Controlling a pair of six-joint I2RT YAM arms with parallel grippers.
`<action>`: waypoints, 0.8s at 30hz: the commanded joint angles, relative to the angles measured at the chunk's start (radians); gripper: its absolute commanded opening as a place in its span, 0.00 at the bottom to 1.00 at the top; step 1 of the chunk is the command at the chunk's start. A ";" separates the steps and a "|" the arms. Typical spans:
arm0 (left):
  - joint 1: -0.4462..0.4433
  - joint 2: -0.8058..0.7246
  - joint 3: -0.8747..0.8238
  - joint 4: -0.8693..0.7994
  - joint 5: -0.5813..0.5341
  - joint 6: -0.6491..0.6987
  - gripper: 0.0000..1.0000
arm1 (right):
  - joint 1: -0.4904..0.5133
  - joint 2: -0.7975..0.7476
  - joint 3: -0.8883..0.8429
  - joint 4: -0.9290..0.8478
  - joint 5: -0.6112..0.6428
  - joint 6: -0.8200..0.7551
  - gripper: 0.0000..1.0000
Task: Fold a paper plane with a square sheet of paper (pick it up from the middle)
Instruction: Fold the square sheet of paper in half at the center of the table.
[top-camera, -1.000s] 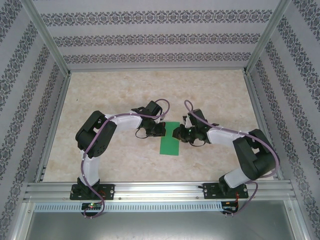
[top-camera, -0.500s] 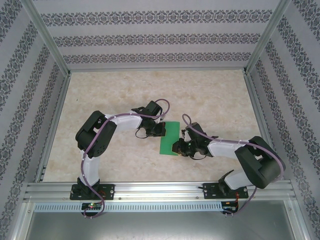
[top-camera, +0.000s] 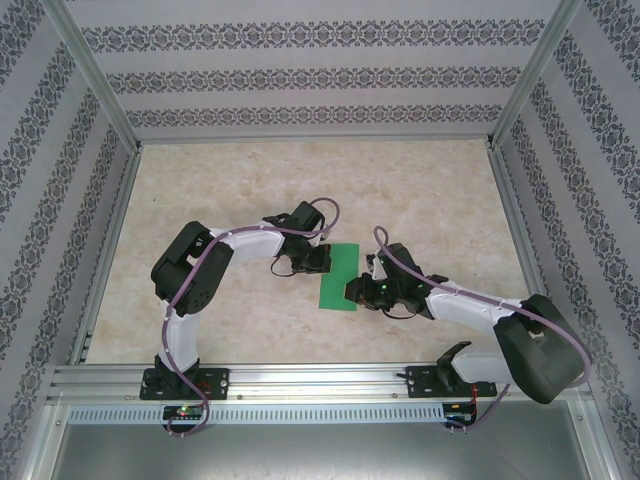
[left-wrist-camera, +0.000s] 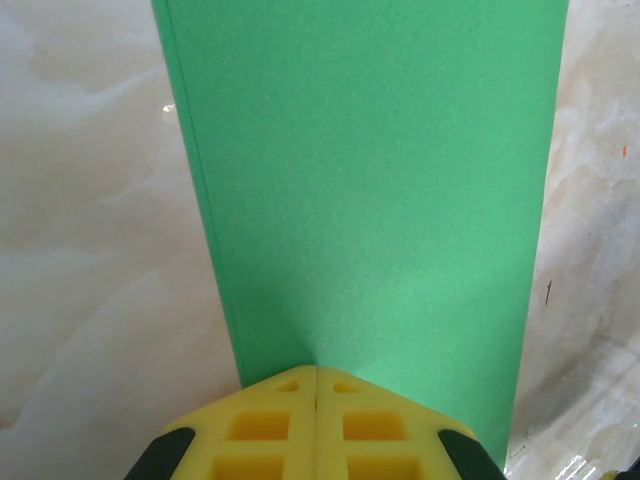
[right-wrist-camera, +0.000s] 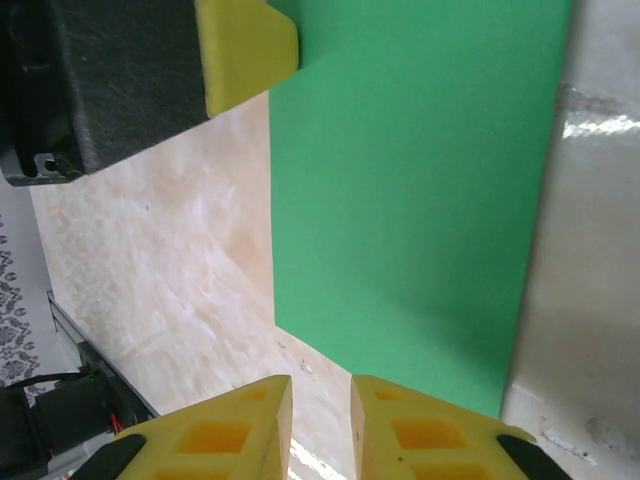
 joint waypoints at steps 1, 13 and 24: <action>-0.010 0.026 0.002 -0.085 -0.046 0.009 0.00 | 0.008 0.029 -0.029 -0.021 0.001 -0.028 0.26; -0.010 -0.016 0.015 -0.058 -0.016 0.002 0.08 | -0.037 -0.156 0.021 -0.169 0.174 -0.055 0.39; -0.006 -0.145 -0.043 -0.006 -0.133 -0.049 0.34 | -0.096 -0.162 0.063 -0.132 0.343 -0.027 0.66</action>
